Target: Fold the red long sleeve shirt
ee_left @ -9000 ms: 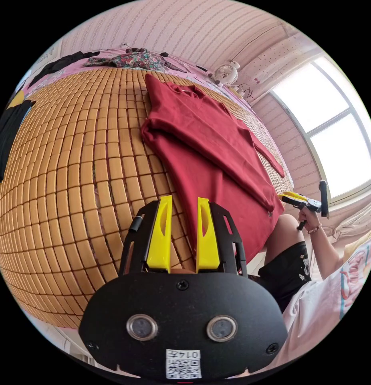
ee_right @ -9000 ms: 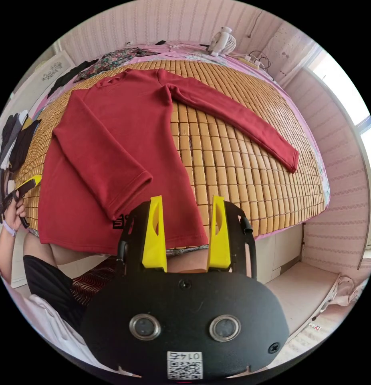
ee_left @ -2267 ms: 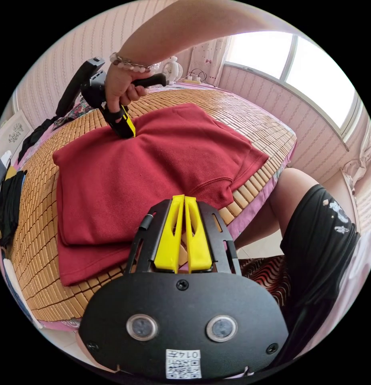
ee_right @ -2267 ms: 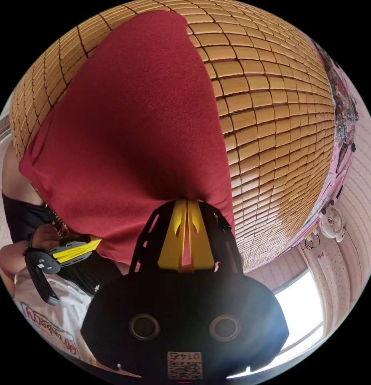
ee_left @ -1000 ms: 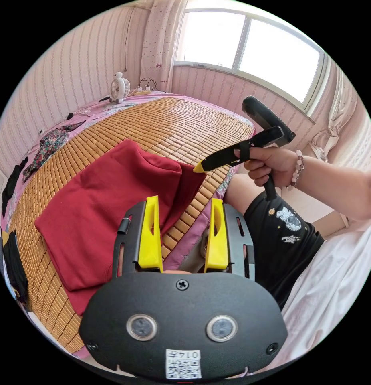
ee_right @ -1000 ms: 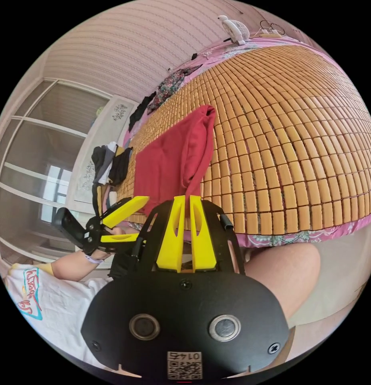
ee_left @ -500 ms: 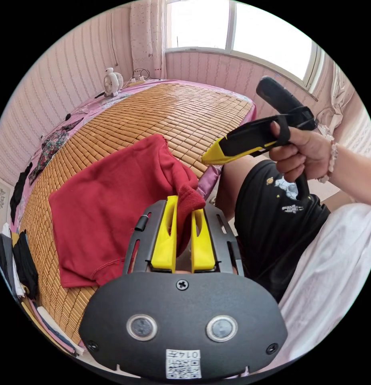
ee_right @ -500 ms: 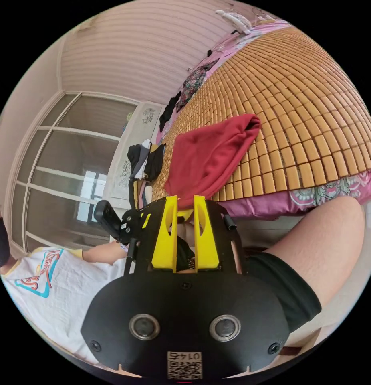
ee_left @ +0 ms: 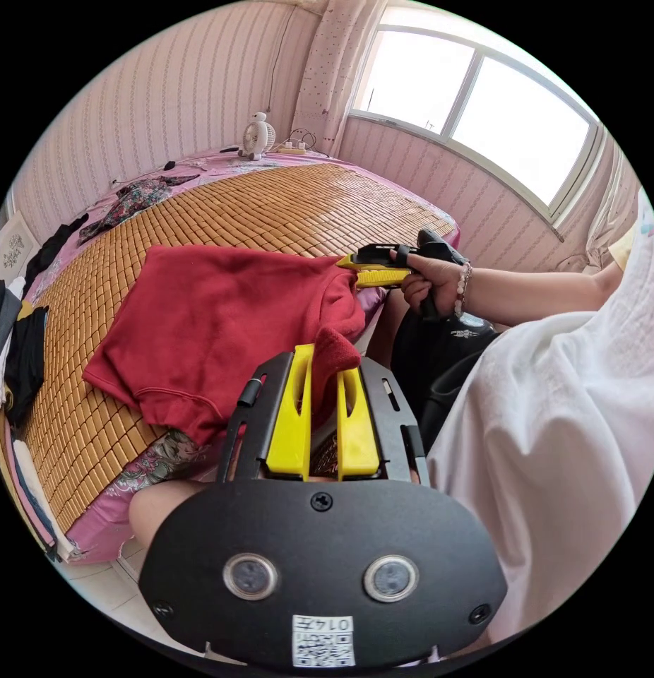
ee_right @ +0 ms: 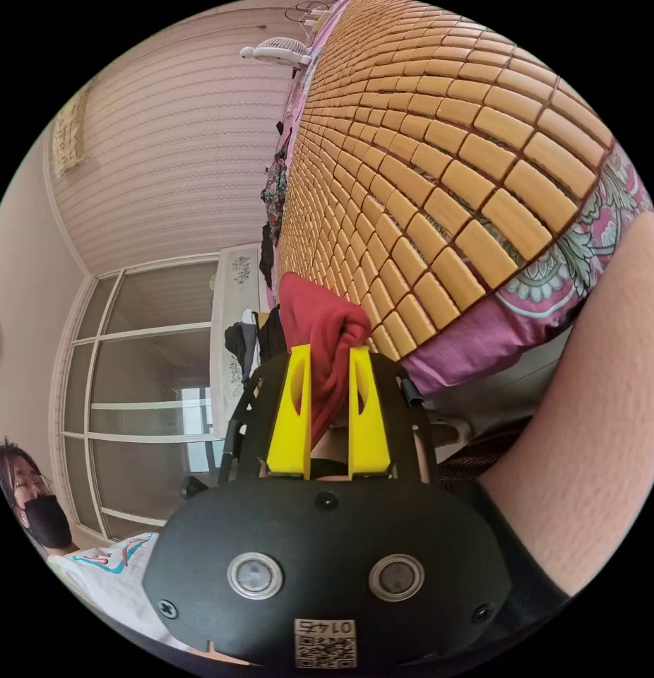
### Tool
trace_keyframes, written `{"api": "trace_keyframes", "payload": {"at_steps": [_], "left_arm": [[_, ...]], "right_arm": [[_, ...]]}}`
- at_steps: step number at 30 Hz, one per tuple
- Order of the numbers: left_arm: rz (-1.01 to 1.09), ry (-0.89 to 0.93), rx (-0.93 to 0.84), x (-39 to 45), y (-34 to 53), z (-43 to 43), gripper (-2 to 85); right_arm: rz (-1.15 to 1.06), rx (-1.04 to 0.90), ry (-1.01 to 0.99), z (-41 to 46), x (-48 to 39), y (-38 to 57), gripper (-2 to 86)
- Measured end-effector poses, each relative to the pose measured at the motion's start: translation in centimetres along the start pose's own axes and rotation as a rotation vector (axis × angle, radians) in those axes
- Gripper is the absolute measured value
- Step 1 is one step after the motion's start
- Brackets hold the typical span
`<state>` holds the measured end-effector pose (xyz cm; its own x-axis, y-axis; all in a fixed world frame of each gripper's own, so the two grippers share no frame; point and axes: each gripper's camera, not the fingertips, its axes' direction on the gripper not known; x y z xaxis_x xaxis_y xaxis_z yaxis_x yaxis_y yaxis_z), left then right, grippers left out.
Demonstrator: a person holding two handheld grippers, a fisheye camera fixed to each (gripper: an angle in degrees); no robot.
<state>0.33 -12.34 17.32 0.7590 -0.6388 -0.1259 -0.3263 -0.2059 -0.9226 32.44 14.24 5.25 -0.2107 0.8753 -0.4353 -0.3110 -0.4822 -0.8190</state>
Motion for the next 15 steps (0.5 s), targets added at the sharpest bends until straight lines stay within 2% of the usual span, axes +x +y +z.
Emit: {"api": "trace_keyframes", "payload": {"at_steps": [3,7,11,15], "left_arm": [[-0.003,0.001,0.037,-0.6,0.4,-1.5,3.9],[-0.089,0.131,0.120,-2.5,0.9,-3.9,3.8],[-0.152,0.191,0.195,-4.3,1.8,-5.6,3.8],[-0.248,0.162,0.266,-6.8,2.7,-7.2,3.9]], "right_arm": [[-0.016,0.044,-0.109,-1.8,-0.7,1.2,6.9],[-0.109,0.070,-0.116,-4.4,-3.8,3.2,5.1],[-0.262,0.025,0.012,-4.8,-9.5,4.4,5.0],[-0.401,-0.084,0.109,0.3,-16.8,2.2,5.1]]}}
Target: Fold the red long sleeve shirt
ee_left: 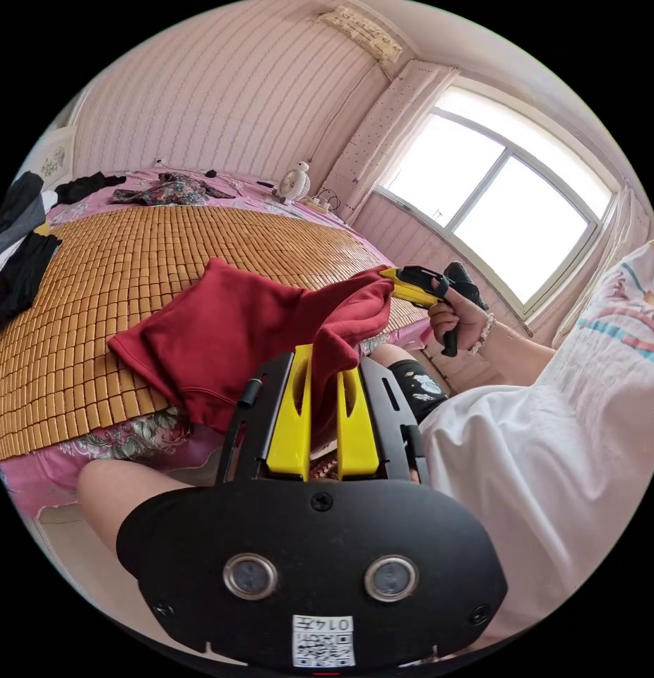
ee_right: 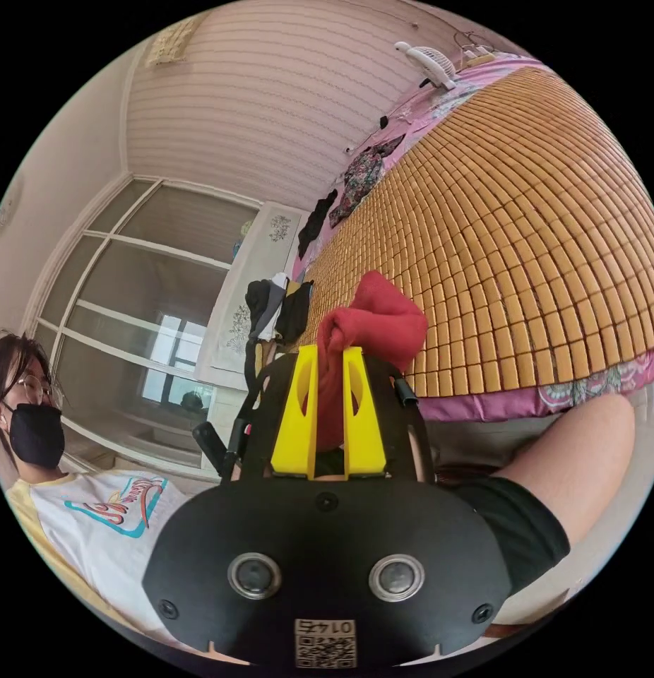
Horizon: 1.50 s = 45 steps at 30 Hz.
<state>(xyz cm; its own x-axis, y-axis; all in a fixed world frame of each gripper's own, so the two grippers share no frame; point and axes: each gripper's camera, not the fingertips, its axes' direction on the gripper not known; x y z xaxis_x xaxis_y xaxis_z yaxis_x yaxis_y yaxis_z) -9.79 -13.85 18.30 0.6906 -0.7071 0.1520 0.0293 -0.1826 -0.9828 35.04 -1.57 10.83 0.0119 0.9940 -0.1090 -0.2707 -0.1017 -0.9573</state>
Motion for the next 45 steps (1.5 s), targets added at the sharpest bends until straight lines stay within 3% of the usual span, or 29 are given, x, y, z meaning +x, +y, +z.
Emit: {"api": "trace_keyframes", "payload": {"at_steps": [4,12,17,21,26,28,35,40,43,45], "left_arm": [[-0.097,-0.063,0.081,-4.2,-1.3,-2.2,3.9],[-0.333,-0.231,0.012,-15.9,-5.8,-0.2,4.2],[-0.382,-0.156,0.058,-19.3,-7.1,0.2,4.8],[-0.346,-0.212,0.104,-19.4,-8.4,-0.3,5.2],[-0.459,-0.392,-0.144,-24.8,-7.8,6.2,5.1],[-0.407,-0.387,-0.114,-24.9,-7.8,6.8,5.1],[-0.435,-0.358,-0.098,-25.6,-8.0,7.7,4.7],[-0.433,-0.389,-0.089,-25.5,-8.3,8.9,4.5],[-0.455,-0.366,-0.071,-25.9,-8.2,9.4,4.4],[-0.450,-0.367,-0.080,-26.0,-8.4,9.8,4.4]], "right_arm": [[-0.051,-0.072,0.079,7.3,-4.6,-6.0,5.6],[-0.189,-0.254,0.474,27.7,-9.4,-14.9,4.2],[-0.330,-0.240,0.446,29.6,-11.9,-15.8,2.0],[-0.445,-0.188,0.446,32.0,-13.6,-16.7,2.3],[-0.343,-0.405,0.567,40.2,-10.5,-19.2,2.6],[-0.314,-0.427,0.573,41.3,-10.6,-20.0,2.3],[-0.477,-0.306,0.355,36.7,-16.1,-19.5,0.9],[-0.635,-0.303,0.427,35.2,-19.0,-18.8,0.5],[-0.711,-0.499,0.554,41.2,-19.8,-18.7,0.3],[-0.738,-0.649,0.758,47.1,-18.3,-18.9,0.3]]}}
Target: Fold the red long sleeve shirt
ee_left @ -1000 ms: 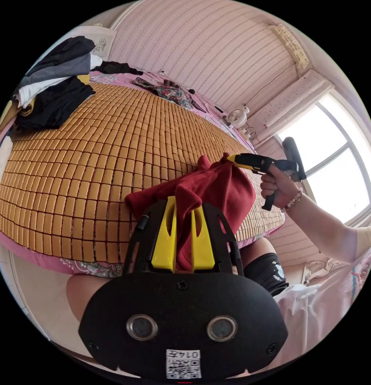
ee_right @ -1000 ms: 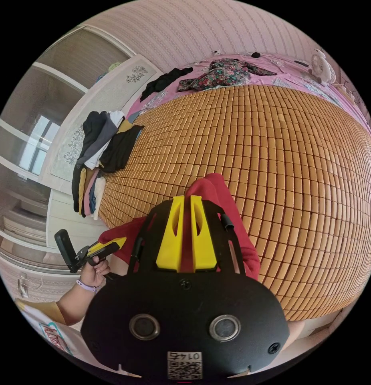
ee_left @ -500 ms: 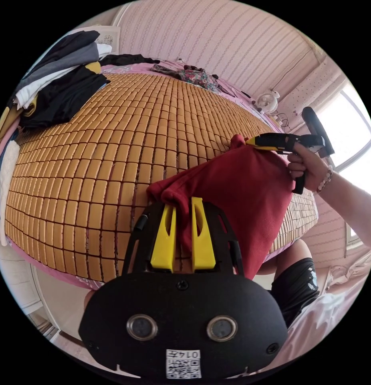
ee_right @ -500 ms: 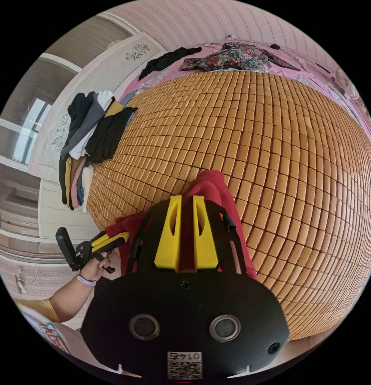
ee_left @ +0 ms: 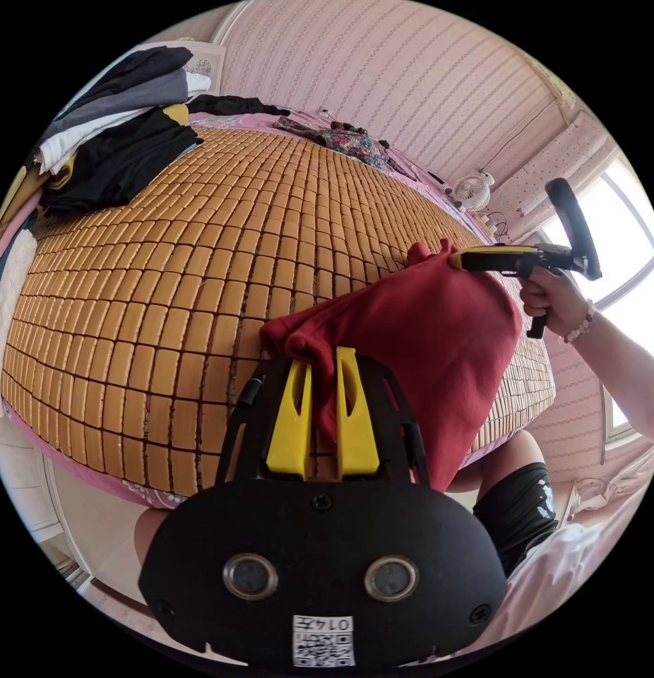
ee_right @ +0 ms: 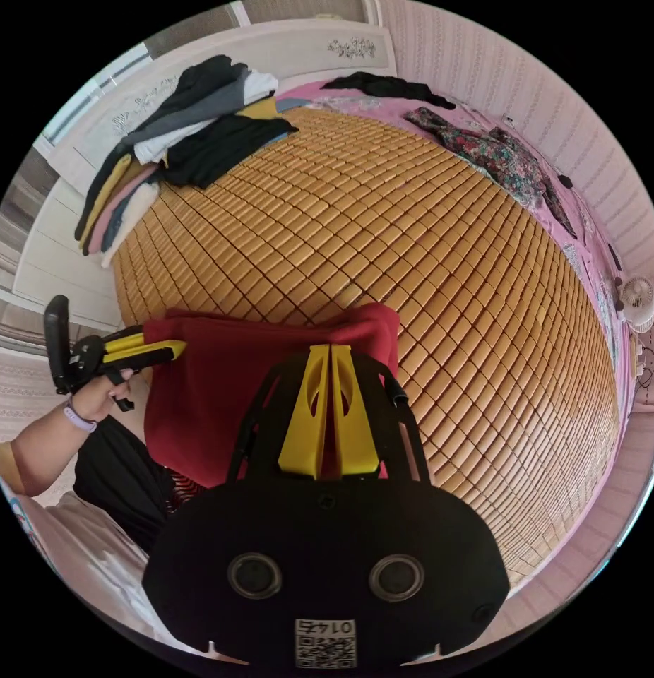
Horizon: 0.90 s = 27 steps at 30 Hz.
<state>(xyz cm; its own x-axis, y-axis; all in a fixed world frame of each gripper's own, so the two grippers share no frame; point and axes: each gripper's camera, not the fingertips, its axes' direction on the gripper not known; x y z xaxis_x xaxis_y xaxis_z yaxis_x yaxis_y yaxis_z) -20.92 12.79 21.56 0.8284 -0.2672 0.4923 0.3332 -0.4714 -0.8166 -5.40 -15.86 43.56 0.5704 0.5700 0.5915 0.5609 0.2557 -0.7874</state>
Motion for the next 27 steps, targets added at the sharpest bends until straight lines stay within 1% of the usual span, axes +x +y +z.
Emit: {"api": "trace_keyframes", "payload": {"at_steps": [1,2,5,7,8,10,11,12,13,14,15,16,18,19,21,23,24,25,26,27], "left_arm": [[-0.012,0.006,-0.009,0.0,-0.2,0.3,4.4],[-0.022,0.019,-0.021,-0.2,-0.5,0.6,4.4],[-0.033,0.034,-0.041,-0.2,-1.1,1.4,4.7],[-0.033,0.033,-0.047,-0.1,-1.3,1.8,5.3],[-0.052,0.049,-0.054,-0.2,-1.5,2.0,5.7],[-0.108,0.111,-0.066,-0.8,-1.7,2.0,6.3],[-0.149,0.155,-0.059,-1.3,-1.5,1.4,6.7],[-0.165,0.168,-0.047,-1.5,-1.3,1.0,6.9],[-0.192,0.167,-0.008,-1.8,-0.5,-0.1,7.2],[-0.217,0.139,0.028,-2.0,0.5,-1.3,7.5],[-0.227,0.117,0.041,-2.0,1.2,-1.9,7.6],[-0.249,0.068,0.073,-2.0,2.6,-2.9,7.8],[-0.287,0.052,0.093,-1.4,4.6,-3.5,8.1],[-0.308,0.087,0.085,-0.8,5.6,-3.3,8.3],[-0.314,0.157,0.063,0.9,6.8,-2.0,8.6],[-0.253,0.202,-0.025,4.1,7.1,0.8,8.5],[-0.230,0.200,-0.058,4.9,7.0,1.7,8.4],[-0.196,0.167,-0.127,6.3,6.7,3.4,8.2],[-0.153,0.120,-0.194,7.5,6.4,5.0,8.0],[-0.138,0.095,-0.216,8.0,6.2,5.7,7.9]], "right_arm": [[-0.008,-0.044,0.010,1.3,0.0,-0.6,0.3],[0.009,-0.045,0.016,2.4,0.1,-1.4,0.3],[0.038,-0.105,0.037,2.4,0.0,-2.8,0.4],[0.066,-0.101,0.008,2.0,0.6,-2.5,0.5],[0.119,-0.081,-0.037,1.4,1.4,-2.0,0.5],[0.180,-0.007,-0.123,-0.1,2.7,-0.4,1.7],[0.202,0.074,-0.186,-1.7,3.5,1.2,2.5],[0.220,0.174,-0.256,-3.6,4.4,3.4,3.3],[0.232,0.223,-0.289,-4.5,4.9,4.7,3.7],[0.247,0.312,-0.338,-6.5,5.8,7.5,4.5],[0.253,0.368,-0.350,-8.0,6.6,10.3,5.2],[0.264,0.379,-0.341,-8.6,6.9,11.7,5.6],[0.355,0.382,-0.254,-9.5,8.0,16.9,6.7],[0.369,0.381,-0.245,-9.3,8.0,17.9,6.8],[0.362,0.303,-0.245,-7.6,7.4,19.6,7.3],[0.331,0.260,-0.222,-6.7,6.4,19.6,7.7],[0.318,0.268,-0.197,-6.6,6.1,19.6,8.0],[0.310,0.267,-0.191,-6.5,6.0,19.5,8.1],[0.291,0.240,-0.187,-6.4,6.1,19.5,8.4],[0.256,0.209,-0.190,-6.5,6.2,19.5,8.0]]}}
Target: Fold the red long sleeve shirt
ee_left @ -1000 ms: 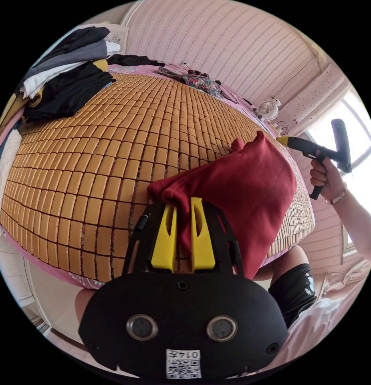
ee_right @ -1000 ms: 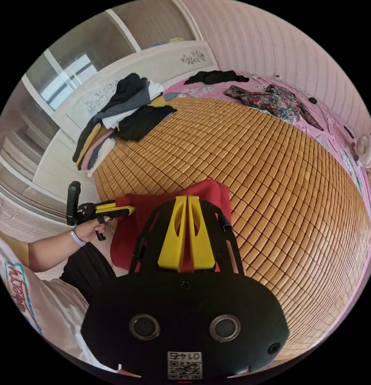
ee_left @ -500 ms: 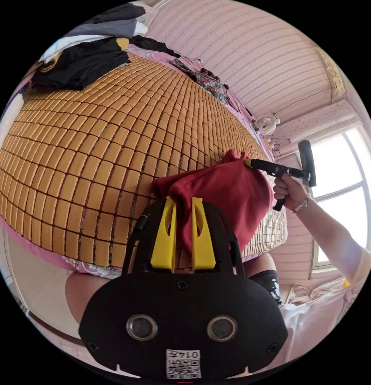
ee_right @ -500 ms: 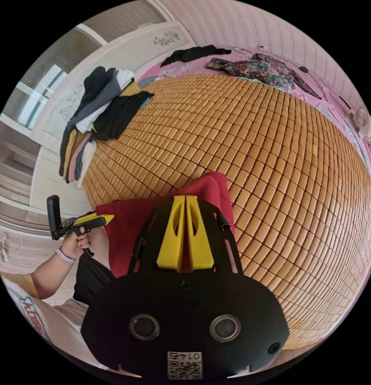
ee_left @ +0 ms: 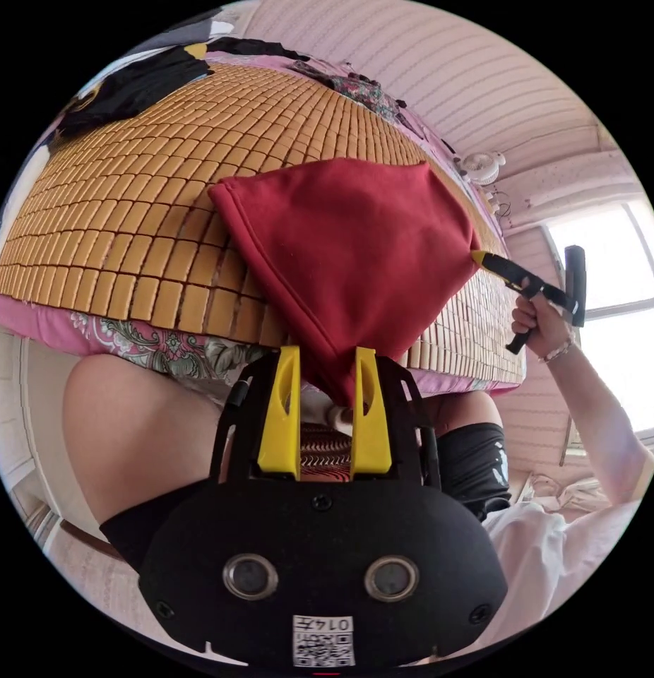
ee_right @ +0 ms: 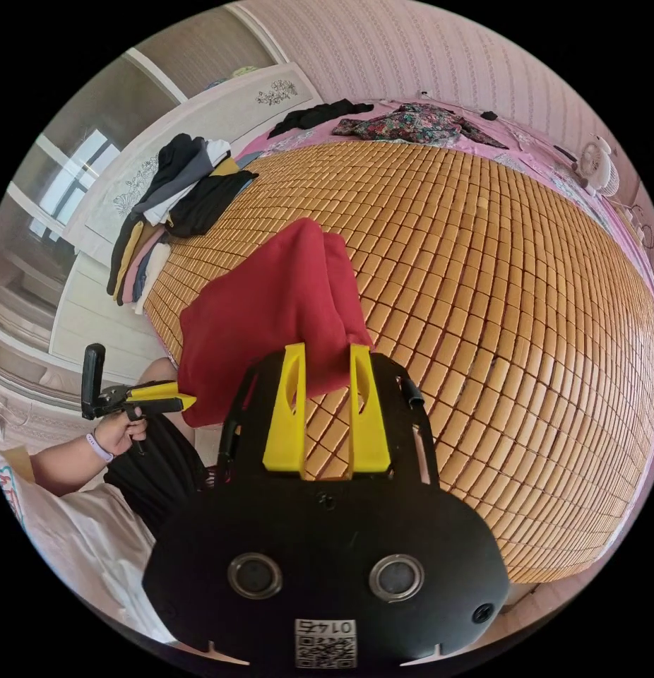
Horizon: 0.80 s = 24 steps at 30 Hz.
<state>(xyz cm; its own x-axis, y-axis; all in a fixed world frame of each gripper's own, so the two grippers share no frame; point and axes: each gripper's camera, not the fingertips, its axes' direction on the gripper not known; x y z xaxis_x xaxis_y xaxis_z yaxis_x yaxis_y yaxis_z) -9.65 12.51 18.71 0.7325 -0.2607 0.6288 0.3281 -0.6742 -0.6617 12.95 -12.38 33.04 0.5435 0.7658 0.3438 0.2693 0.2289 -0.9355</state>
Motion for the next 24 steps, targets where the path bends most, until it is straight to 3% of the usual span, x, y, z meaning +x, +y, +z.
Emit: {"api": "trace_keyframes", "payload": {"at_steps": [4,8,12,24], "left_arm": [[0.017,-0.056,-0.084,2.0,-1.6,1.4,7.1],[0.168,-0.152,-0.095,6.1,-2.2,2.3,6.3],[0.263,-0.085,-0.160,10.5,-2.9,4.7,5.7],[0.777,-0.015,-0.408,37.2,-4.5,20.0,5.6]], "right_arm": [[-0.101,-0.028,0.006,-1.7,-0.3,1.3,6.8],[-0.114,0.008,0.010,-4.3,1.1,6.0,5.5],[0.028,0.081,-0.009,-8.2,6.7,13.1,5.5],[0.460,0.245,0.179,-21.1,25.0,34.1,5.2]]}}
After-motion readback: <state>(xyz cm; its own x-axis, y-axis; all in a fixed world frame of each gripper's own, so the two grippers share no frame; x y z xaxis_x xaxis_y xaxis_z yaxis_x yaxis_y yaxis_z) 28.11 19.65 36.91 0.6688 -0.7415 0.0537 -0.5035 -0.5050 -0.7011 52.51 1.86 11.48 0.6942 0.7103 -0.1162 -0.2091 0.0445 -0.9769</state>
